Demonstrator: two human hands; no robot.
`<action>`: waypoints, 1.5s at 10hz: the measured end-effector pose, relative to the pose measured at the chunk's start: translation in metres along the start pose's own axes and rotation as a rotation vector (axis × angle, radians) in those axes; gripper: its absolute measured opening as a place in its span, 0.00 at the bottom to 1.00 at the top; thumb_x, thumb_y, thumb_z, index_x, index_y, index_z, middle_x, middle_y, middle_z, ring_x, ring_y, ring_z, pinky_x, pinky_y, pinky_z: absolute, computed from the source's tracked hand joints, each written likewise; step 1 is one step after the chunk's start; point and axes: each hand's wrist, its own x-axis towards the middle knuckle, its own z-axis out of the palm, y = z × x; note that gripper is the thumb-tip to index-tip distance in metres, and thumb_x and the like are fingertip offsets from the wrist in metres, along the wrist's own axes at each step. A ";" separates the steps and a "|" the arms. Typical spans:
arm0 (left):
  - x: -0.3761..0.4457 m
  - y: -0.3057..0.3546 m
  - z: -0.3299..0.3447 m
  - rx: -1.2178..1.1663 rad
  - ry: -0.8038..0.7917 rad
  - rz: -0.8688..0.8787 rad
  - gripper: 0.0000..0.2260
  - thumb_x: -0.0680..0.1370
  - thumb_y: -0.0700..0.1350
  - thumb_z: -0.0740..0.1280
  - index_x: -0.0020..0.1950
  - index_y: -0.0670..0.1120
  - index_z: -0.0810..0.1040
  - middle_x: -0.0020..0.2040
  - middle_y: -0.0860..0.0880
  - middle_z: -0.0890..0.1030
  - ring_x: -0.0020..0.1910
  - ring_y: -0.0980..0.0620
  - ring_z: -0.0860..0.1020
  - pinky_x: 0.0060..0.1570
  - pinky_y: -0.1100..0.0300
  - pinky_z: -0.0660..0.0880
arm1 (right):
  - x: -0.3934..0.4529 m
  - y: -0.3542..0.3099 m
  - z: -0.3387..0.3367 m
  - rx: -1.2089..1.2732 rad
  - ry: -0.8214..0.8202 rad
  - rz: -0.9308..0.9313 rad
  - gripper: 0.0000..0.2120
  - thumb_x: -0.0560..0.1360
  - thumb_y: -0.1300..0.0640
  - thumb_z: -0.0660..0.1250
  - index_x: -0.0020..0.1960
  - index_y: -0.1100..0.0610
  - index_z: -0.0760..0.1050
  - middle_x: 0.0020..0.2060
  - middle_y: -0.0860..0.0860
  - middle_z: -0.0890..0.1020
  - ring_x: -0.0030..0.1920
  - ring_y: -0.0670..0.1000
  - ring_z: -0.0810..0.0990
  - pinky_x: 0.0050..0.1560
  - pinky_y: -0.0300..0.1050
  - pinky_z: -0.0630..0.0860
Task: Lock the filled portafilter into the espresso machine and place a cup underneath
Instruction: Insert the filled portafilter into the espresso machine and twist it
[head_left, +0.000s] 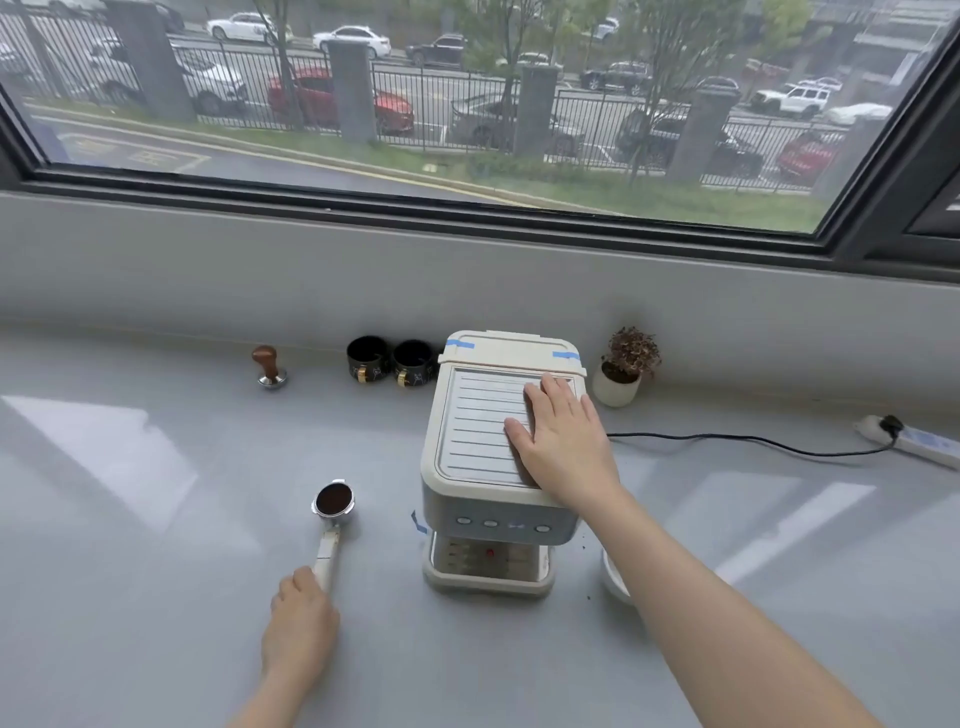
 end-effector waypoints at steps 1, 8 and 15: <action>0.002 0.002 -0.003 -0.089 -0.055 -0.120 0.06 0.73 0.38 0.63 0.47 0.39 0.67 0.42 0.42 0.73 0.39 0.40 0.73 0.34 0.52 0.69 | 0.000 0.001 0.001 0.015 -0.004 0.006 0.29 0.78 0.40 0.47 0.77 0.51 0.54 0.79 0.50 0.53 0.78 0.50 0.47 0.77 0.50 0.42; -0.059 0.049 -0.024 -0.272 -0.069 0.041 0.08 0.71 0.45 0.68 0.43 0.55 0.70 0.28 0.51 0.77 0.29 0.47 0.74 0.29 0.56 0.68 | 0.002 0.004 0.005 0.008 0.001 0.011 0.31 0.78 0.39 0.46 0.77 0.51 0.54 0.79 0.50 0.53 0.78 0.49 0.47 0.77 0.51 0.41; -0.029 0.117 -0.052 -0.345 -0.182 0.221 0.09 0.69 0.48 0.70 0.43 0.62 0.75 0.34 0.54 0.82 0.35 0.49 0.79 0.31 0.57 0.72 | 0.001 0.003 0.002 0.003 -0.003 0.018 0.31 0.78 0.39 0.46 0.77 0.51 0.54 0.79 0.50 0.53 0.78 0.49 0.47 0.77 0.51 0.42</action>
